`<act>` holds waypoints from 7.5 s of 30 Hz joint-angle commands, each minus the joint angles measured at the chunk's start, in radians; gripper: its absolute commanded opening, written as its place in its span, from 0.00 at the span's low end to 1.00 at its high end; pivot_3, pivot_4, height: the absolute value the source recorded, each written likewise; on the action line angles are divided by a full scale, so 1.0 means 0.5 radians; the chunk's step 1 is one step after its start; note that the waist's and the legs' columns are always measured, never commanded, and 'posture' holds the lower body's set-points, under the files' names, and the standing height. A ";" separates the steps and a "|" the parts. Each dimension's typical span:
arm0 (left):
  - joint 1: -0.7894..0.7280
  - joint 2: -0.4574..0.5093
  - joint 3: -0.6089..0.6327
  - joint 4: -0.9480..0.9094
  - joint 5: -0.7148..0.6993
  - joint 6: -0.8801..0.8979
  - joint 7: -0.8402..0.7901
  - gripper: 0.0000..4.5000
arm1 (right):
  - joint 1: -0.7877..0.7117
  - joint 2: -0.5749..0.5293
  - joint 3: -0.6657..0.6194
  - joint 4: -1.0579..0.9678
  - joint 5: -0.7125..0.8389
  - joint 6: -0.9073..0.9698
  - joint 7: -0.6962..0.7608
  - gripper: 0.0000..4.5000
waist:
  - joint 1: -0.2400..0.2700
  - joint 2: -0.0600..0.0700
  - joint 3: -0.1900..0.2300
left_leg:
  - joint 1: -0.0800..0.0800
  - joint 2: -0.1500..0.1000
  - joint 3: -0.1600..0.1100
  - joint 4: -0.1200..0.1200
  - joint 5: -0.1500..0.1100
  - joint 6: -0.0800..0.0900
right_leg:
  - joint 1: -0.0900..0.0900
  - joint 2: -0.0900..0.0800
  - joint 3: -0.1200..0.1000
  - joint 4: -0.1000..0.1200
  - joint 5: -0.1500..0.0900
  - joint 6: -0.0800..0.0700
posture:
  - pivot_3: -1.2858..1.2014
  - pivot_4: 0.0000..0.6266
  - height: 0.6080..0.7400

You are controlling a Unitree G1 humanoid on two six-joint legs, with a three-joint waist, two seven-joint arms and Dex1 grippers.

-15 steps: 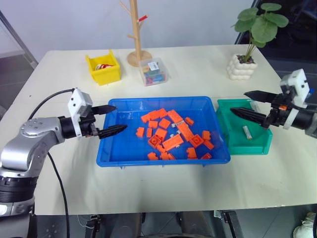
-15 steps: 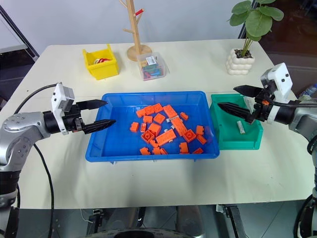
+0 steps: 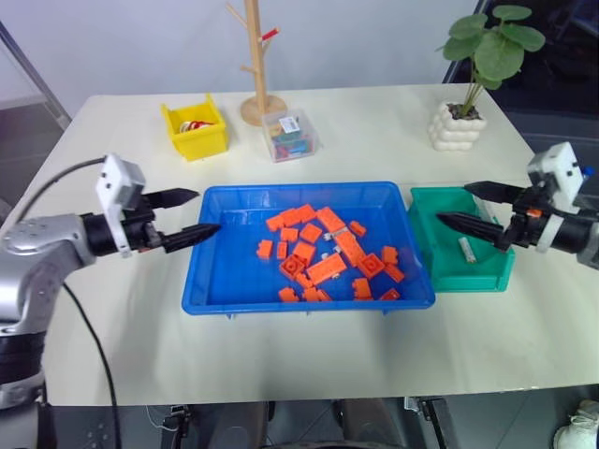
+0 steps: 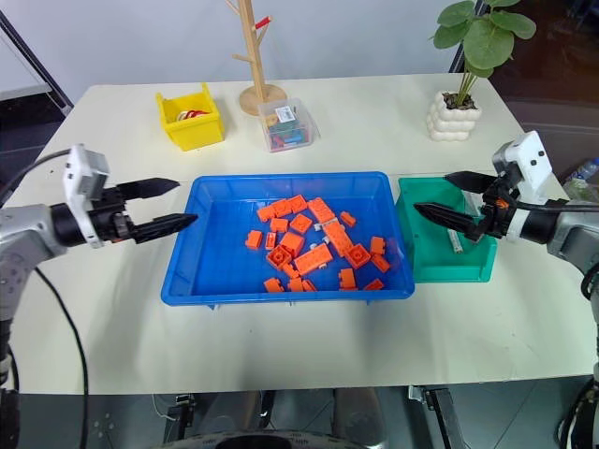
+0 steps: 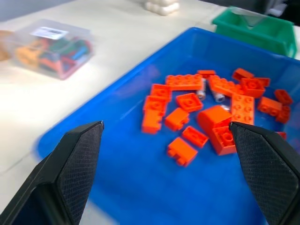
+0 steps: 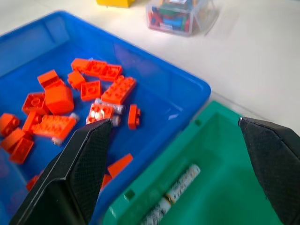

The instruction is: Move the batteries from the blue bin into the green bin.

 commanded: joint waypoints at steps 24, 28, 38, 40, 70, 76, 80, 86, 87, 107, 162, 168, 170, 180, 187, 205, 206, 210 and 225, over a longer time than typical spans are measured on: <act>0.058 0.002 0.109 0.031 0.025 -0.061 0.006 1.00 | -0.174 -0.085 -0.196 0.189 0.035 -0.027 0.027 0.99 | -0.014 0.001 0.001 | 0.000 0.001 0.001 0.000 0.000 0.000 | 0.000 0.000 0.000 0.000 0.000 0.000 | 0.52 0.24 1.00; 0.000 -0.011 0.084 0.055 0.034 -0.068 0.016 1.00 | -0.430 -0.054 -0.033 0.038 0.089 0.093 -0.053 0.99 | -0.013 0.002 0.001 | 0.001 0.002 0.001 -0.001 0.000 0.000 | -0.002 0.000 0.000 0.001 0.000 0.000 | 0.52 0.24 1.00; -0.028 -0.092 0.020 -0.044 0.013 -0.053 0.062 1.00 | -0.623 0.053 0.579 -0.234 0.017 0.091 0.132 0.99 | 0.001 0.000 0.001 | -0.002 0.000 0.001 0.000 0.000 0.000 | -0.002 -0.002 0.000 -0.001 0.001 -0.001 | 0.52 0.24 1.00; -0.029 -0.108 0.005 -0.052 0.020 -0.054 0.075 1.00 | -0.620 0.027 0.740 -0.221 -0.092 -0.015 0.251 0.99 | -0.004 0.001 0.001 | -0.002 0.001 0.001 0.000 0.000 0.000 | -0.002 -0.001 0.000 -0.001 0.001 0.000 | 0.52 0.24 1.00; 0.314 0.077 0.065 -0.440 -0.150 0.167 -0.039 1.00 | -1.068 0.771 1.645 0.651 -1.069 -1.081 0.966 0.99 | -0.011 0.000 0.001 | 0.000 0.001 -0.001 -0.001 0.000 0.000 | -0.003 0.000 0.000 0.003 0.005 0.005 | 0.52 0.24 1.00; 0.256 0.087 0.041 -0.431 -0.151 0.168 -0.063 1.00 | -1.063 0.800 1.673 0.774 -1.176 -1.201 0.976 0.99 | -0.014 0.000 0.001 | 0.001 0.001 0.000 -0.001 0.000 0.000 | -0.004 0.001 0.000 0.004 0.005 0.005 | 0.52 0.24 1.00; 0.217 0.067 0.043 -0.437 -0.166 0.183 -0.041 1.00 | -1.074 0.839 1.667 0.856 -1.223 -1.255 0.966 0.99 | -0.017 0.000 0.002 | 0.001 0.001 0.000 -0.001 0.000 0.000 | -0.004 0.001 0.000 0.004 0.005 0.005 | 0.52 0.24 1.00; 0.217 0.052 0.054 -0.436 -0.168 0.170 0.003 1.00 | -1.078 0.872 1.653 0.895 -1.256 -1.295 0.972 0.71 | -0.022 0.000 0.002 | 0.001 0.001 -0.001 -0.001 0.000 0.000 | -0.004 0.001 0.000 0.004 0.005 0.005 | 0.52 0.24 1.00; 0.221 0.051 0.055 -0.435 -0.168 0.167 0.008 1.00 | -1.081 0.877 1.645 0.890 -1.250 -1.285 0.972 0.59 | -0.023 0.000 0.002 | 0.001 0.001 -0.001 -0.001 0.000 0.000 | -0.004 0.001 0.000 0.004 0.005 0.005 | 0.52 0.24 1.00; 0.234 0.014 0.034 -0.420 -0.147 0.128 0.066 1.00 | -1.105 0.908 1.584 0.852 -1.236 -1.209 0.949 0.49 | -0.058 0.000 0.002 | 0.001 0.001 -0.001 -0.002 0.000 0.000 | -0.004 0.002 0.000 0.005 0.005 0.005 | 0.52 0.24 1.00; 0.204 -0.043 0.046 -0.391 -0.138 0.085 0.202 1.00 | -1.070 0.959 1.687 0.627 -1.270 -1.117 0.992 0.50 | -0.057 0.000 0.001 | 0.001 0.001 -0.002 -0.001 0.000 0.000 | -0.004 0.002 0.000 0.005 0.005 0.005 | 0.52 0.24 1.00; 0.204 -0.059 0.049 -0.395 -0.141 0.077 0.219 1.00 | -1.004 0.917 1.748 0.639 -1.331 -1.143 1.034 0.50 | -0.059 0.000 0.001 | 0.001 0.001 -0.002 -0.001 0.000 0.000 | -0.004 0.002 0.000 0.005 0.005 0.005 | 0.52 0.24 1.00; 0.200 -0.066 0.050 -0.394 -0.141 0.074 0.227 1.00 | -1.010 0.918 1.770 0.693 -1.363 -1.176 1.029 0.50 | -0.059 0.000 0.001 | 0.002 0.001 -0.002 -0.001 0.000 0.000 | -0.004 0.002 0.000 0.005 0.005 0.005 | 0.52 0.24 1.00; 0.225 -0.085 0.072 -0.413 -0.143 0.068 0.256 1.00 | -1.056 0.961 1.796 0.864 -1.428 -1.281 1.031 0.25 | -0.057 -0.001 0.001 | 0.002 0.001 -0.002 -0.001 0.000 0.000 | -0.003 0.002 0.000 0.005 0.005 0.005 | 0.52 0.24 1.00; 0.222 -0.088 0.067 -0.401 -0.137 0.054 0.257 1.00 | -1.090 1.020 1.755 0.798 -1.410 -1.294 0.968 0.25 | -0.059 -0.001 0.001 | 0.002 0.001 -0.002 -0.001 0.000 0.000 | -0.003 0.002 0.000 0.005 0.005 0.005 | 0.52 0.24 1.00; 0.216 -0.076 0.047 -0.436 -0.162 0.080 0.230 1.00 | -1.172 1.317 1.743 0.791 -1.390 -1.418 0.723 0.67 | -0.061 -0.001 0.001 | 0.002 0.001 -0.003 -0.002 0.001 -0.001 | -0.005 0.003 0.000 0.006 0.006 0.005 | 0.52 0.24 1.00; 0.214 -0.075 0.043 -0.437 -0.164 0.080 0.224 1.00 | -1.179 1.309 1.737 0.797 -1.401 -1.421 0.711 0.80 | -0.061 -0.001 0.001 | 0.002 0.001 -0.003 -0.002 0.001 -0.001 | -0.005 0.003 0.000 0.006 0.006 0.005 | 0.52 0.24 1.00; 0.197 -0.075 0.018 -0.442 -0.181 0.085 0.194 1.00 | -1.221 1.199 1.656 0.791 -1.390 -1.390 0.724 0.90 | -0.058 -0.001 0.001 | 0.002 0.001 -0.003 -0.002 0.001 -0.001 | -0.005 0.003 0.000 0.007 0.006 0.005 | 0.52 0.24 1.00; 0.070 -0.072 -0.110 -0.426 -0.173 0.080 0.081 1.00 | -0.891 0.709 1.558 0.449 -1.350 -1.067 0.841 0.90 | -0.059 -0.001 0.001 | 0.001 0.001 -0.002 -0.003 0.001 -0.001 | -0.005 0.003 0.000 0.006 0.005 0.005 | 0.52 0.24 1.00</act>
